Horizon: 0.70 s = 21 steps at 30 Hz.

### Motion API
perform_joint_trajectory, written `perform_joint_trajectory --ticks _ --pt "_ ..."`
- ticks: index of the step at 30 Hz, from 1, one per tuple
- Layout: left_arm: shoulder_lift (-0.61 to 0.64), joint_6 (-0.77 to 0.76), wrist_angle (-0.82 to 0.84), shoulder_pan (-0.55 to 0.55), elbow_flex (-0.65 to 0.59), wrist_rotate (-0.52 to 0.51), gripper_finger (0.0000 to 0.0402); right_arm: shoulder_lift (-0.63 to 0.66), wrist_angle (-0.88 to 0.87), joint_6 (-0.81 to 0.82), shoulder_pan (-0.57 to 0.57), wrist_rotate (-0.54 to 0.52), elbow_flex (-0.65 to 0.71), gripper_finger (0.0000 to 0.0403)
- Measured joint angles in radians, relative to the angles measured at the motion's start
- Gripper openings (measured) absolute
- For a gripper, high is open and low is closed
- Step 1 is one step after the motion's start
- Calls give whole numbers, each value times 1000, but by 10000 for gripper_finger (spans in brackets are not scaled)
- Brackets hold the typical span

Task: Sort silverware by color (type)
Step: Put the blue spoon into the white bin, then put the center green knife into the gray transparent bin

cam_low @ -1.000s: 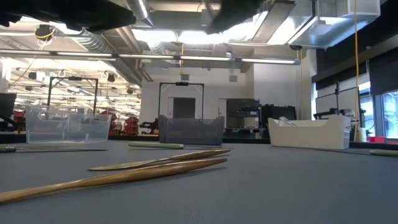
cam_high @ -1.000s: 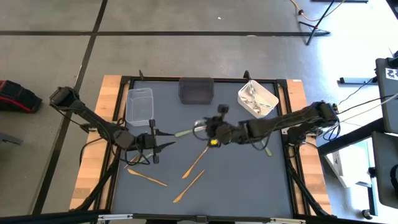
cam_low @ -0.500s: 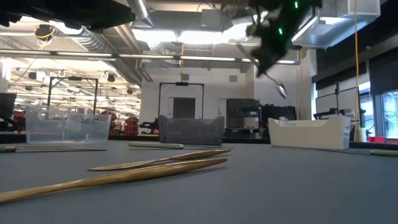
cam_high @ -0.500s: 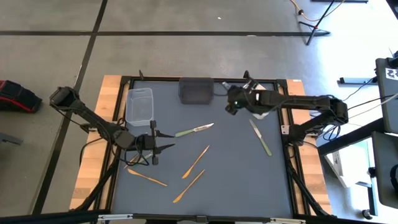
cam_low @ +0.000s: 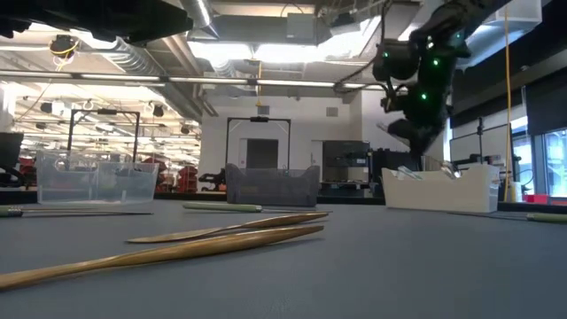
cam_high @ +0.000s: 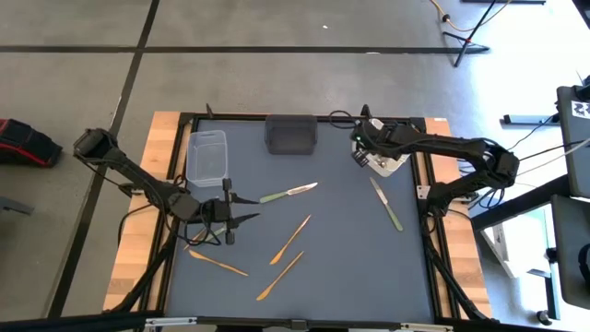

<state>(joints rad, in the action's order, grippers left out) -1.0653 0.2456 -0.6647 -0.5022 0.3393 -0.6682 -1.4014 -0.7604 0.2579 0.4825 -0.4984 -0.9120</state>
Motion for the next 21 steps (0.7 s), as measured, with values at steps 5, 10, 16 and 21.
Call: perform_joint_trajectory --ticks 5,10,16,21 --pt "0 0 0 0 0 0 133 0 0 38 24 38 49 27" --pt "0 0 0 0 0 0 133 0 -4 63 24 12 63 59" --pt "0 0 0 6 0 2 133 6 -102 73 22 45 -38 136" --pt "-2 -7 0 27 0 1 133 8 81 56 -79 285 -113 172"
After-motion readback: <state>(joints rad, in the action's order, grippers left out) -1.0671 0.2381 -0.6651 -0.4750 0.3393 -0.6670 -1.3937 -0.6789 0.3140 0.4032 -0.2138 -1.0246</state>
